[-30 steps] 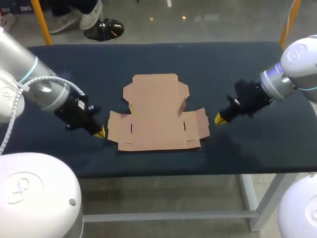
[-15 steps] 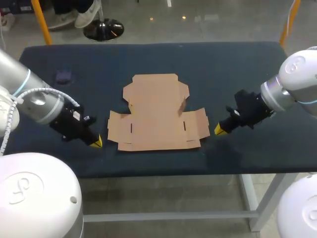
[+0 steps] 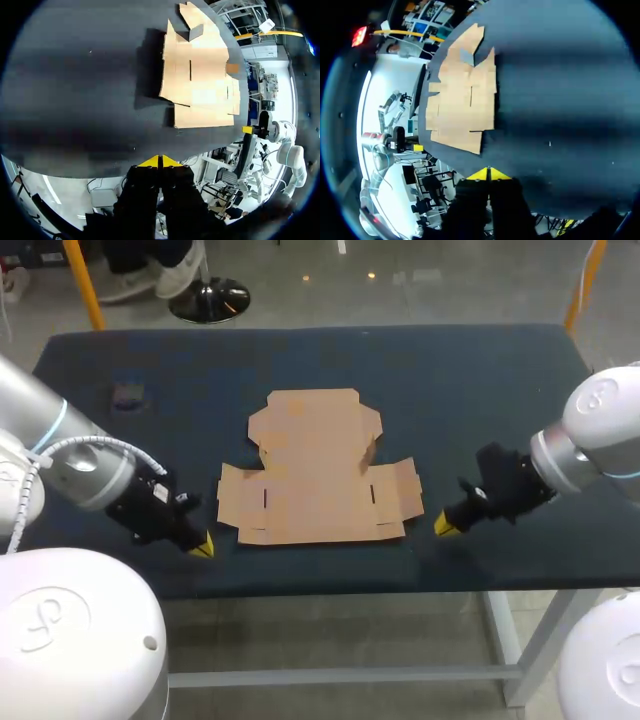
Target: Assemble the packaging by folding the flat box into shape, placing the metal phone stand inside, and closing the box properly
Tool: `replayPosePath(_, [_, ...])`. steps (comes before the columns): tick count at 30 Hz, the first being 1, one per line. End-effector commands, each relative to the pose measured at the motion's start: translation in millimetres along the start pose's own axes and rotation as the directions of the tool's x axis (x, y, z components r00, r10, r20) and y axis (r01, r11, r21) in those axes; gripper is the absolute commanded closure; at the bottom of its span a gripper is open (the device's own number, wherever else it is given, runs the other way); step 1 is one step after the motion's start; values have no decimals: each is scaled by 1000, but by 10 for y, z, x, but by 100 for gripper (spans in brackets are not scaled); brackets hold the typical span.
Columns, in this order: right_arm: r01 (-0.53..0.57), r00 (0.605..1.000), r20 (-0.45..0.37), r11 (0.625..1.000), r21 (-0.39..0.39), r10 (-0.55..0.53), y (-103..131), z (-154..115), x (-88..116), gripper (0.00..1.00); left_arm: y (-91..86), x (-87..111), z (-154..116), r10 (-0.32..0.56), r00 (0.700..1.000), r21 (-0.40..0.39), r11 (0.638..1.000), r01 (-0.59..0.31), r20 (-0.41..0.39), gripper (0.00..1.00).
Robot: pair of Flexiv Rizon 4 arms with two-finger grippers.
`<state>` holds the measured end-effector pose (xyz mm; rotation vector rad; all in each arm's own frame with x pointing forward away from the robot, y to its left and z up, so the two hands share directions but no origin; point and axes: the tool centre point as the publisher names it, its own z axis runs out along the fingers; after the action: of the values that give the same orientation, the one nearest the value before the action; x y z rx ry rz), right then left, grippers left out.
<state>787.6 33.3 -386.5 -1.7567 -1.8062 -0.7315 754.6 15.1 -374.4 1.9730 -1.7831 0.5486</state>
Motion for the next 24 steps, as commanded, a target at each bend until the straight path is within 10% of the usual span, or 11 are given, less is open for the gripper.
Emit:
replayPosePath(1, [5, 1000, -9, 1000, -7, -5, -65, 6, -27, 100, 37, 2, 51, 12, 1000, -4, 1000, -12, -5, 100])
replayPosePath(24, [2, 999, -37, 1000, -2, -2, -28, 238, -50, 100, -128, 71, 369, 29, 999, -77, 997, -31, -22, 100])
